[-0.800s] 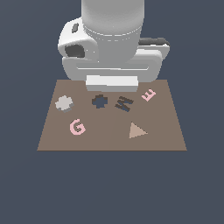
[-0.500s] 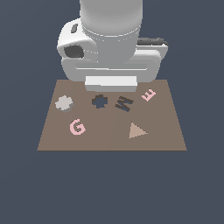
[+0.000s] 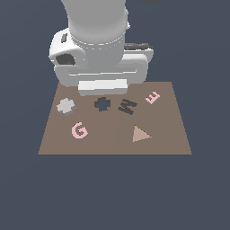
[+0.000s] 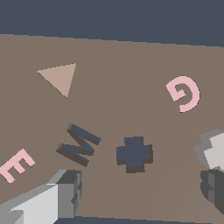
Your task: Insert a designated object into the corresponding slot on a board.
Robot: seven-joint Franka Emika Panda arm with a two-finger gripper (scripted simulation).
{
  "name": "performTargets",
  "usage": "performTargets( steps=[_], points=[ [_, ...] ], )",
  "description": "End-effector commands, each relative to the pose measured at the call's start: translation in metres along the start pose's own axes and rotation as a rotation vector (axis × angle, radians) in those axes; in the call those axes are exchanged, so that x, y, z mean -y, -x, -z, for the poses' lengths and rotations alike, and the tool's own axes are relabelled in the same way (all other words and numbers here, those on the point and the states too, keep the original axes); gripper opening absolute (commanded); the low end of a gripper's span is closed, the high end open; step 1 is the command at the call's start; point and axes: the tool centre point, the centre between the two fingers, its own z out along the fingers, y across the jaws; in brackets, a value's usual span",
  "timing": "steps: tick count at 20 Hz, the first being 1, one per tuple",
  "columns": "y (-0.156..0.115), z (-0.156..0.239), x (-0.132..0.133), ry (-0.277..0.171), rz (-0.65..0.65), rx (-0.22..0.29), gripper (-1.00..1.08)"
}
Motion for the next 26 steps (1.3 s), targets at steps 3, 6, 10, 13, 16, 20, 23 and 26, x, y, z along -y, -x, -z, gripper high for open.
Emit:
performTargets(
  steps=[3, 6, 10, 13, 16, 20, 23, 26],
  points=[
    [0.007, -0.014, -0.022, 0.001, 0.056, -0.004, 1.00],
    [0.012, -0.025, -0.040, 0.001, 0.102, -0.007, 1.00],
    [0.018, -0.042, -0.068, 0.002, 0.174, -0.012, 1.00],
    [0.020, -0.054, -0.089, 0.003, 0.224, -0.016, 1.00],
    [0.021, -0.065, -0.106, 0.003, 0.267, -0.020, 1.00],
    [0.020, -0.077, -0.126, 0.003, 0.315, -0.023, 1.00],
    [0.019, -0.084, -0.137, 0.003, 0.343, -0.025, 1.00],
    [0.018, -0.089, -0.146, 0.003, 0.365, -0.027, 1.00]
  ],
)
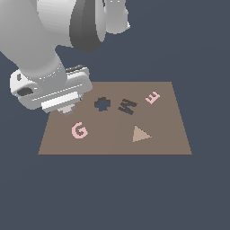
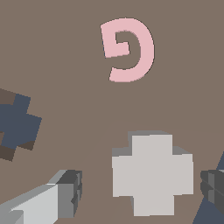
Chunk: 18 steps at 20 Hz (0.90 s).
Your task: Insert a designated object into the corresponding slot on a board.
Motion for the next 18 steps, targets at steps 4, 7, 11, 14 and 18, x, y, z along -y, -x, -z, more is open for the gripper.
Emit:
performTargets(
  steps=[4, 7, 11, 14, 18],
  points=[
    [0.002, -0.007, -0.011, 0.000, 0.030, -0.003, 1.00],
    [0.002, -0.007, -0.013, 0.000, 0.033, -0.003, 1.00],
    [0.001, -0.006, -0.011, 0.000, 0.029, -0.002, 1.00],
    [0.001, -0.007, -0.011, 0.000, 0.029, -0.002, 1.00],
    [0.001, -0.016, -0.011, 0.000, 0.029, -0.002, 1.00]
  ],
)
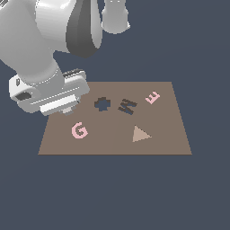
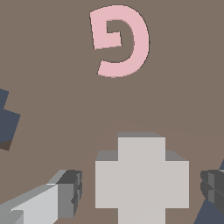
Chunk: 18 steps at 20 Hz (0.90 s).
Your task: Insert a designated object into the corresponding slot on a board.
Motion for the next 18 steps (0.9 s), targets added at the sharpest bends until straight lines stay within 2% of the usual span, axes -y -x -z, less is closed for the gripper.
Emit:
performTargets(
  steps=[1, 5, 6, 18],
  points=[
    [0.0002, -0.0082, 0.0008, -0.001, 0.000, 0.001, 1.00],
    [0.0001, -0.0145, 0.0012, -0.001, 0.000, 0.001, 1.00],
    [0.0001, -0.0145, 0.0012, -0.001, 0.000, 0.001, -1.00],
    [0.0003, -0.0112, 0.0005, 0.000, -0.001, 0.001, -1.00]
  ],
)
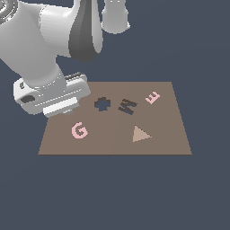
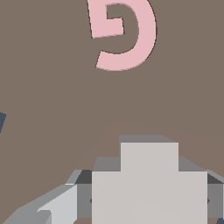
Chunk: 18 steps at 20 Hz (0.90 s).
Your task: Insert a designated object into the corresponding slot on a board.
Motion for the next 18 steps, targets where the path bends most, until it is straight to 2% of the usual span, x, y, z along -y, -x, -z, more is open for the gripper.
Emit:
performTargets(
  steps=[1, 10, 18],
  points=[
    [-0.001, 0.003, 0.000, 0.000, 0.001, 0.000, -1.00],
    [-0.003, 0.002, 0.000, -0.001, 0.041, 0.000, -1.00],
    [-0.013, 0.002, -0.001, 0.000, 0.187, 0.000, -1.00]
  ],
)
